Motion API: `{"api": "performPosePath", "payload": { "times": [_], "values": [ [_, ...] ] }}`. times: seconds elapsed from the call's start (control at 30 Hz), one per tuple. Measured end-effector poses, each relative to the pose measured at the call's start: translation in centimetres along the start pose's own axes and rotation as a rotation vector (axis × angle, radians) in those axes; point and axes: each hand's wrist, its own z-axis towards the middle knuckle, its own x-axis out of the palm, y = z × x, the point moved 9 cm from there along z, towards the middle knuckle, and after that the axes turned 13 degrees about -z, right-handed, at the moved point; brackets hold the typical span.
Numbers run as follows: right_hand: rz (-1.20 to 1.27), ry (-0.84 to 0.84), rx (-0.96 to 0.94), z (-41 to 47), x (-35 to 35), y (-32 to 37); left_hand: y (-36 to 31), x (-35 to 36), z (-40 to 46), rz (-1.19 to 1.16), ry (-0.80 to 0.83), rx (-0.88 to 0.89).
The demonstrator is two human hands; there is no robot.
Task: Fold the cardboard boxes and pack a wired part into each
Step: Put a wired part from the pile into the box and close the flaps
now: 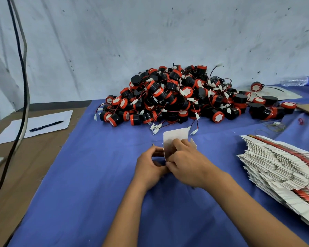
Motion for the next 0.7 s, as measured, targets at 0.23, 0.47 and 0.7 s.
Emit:
{"api": "performPosePath", "payload": {
  "times": [0.23,0.47,0.7],
  "values": [
    [0.379,-0.871,0.444,-4.9,-5.2,-6.9,0.9,-0.7,0.3,-0.107,0.019,-0.075],
    [1.227,-0.221,0.523,-1.3,5.2,-7.8,1.4,0.3,-0.1,-0.507,0.136,-0.199],
    [1.177,-0.251,0.145,-1.3,3.4,-4.9,0.3,0.6,0.0,-0.145,-0.17,0.056]
  ]
}}
